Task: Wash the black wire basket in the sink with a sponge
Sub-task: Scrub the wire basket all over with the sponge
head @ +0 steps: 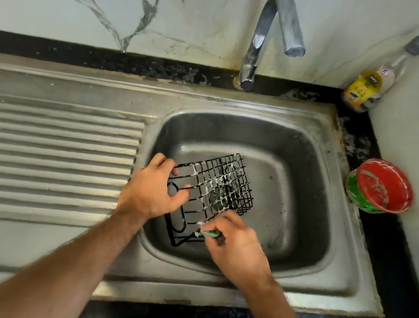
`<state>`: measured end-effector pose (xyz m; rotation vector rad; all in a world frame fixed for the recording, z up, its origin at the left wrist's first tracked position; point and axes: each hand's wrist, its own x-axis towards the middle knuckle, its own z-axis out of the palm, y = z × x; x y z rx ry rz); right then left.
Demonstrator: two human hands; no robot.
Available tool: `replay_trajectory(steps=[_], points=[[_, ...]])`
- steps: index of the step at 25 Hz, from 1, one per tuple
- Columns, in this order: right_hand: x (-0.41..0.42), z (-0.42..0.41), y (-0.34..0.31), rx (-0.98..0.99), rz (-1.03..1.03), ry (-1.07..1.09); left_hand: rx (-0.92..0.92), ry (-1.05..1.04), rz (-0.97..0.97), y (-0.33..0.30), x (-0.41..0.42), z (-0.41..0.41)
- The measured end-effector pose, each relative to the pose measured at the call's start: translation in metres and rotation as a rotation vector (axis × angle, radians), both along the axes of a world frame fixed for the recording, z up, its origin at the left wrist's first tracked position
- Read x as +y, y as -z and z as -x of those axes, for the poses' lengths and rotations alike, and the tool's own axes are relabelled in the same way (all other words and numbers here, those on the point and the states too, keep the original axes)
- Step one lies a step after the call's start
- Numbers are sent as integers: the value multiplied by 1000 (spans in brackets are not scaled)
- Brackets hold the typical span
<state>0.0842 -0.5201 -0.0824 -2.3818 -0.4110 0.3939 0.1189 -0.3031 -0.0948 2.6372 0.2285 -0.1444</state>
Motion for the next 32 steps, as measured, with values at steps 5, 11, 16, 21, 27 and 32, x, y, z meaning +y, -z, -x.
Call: replay_trajectory(steps=[5,11,16,21,27,32], points=[[-10,-11,4,172,-21,431,-77,7,9,3,2,0],[-33,-35,6,367,-315,384,-75,-170,80,-1,-8,-6],[-39,-41,-2,377,-524,462,206,-448,392,-13,-36,7],[-36,-43,-13,337,-516,403,300,-592,573,7,-32,15],[-55,-24,-15,5,-327,28,341,-610,612,11,-35,21],[-86,-64,7,185,37,225,336,-612,574,8,-43,21]])
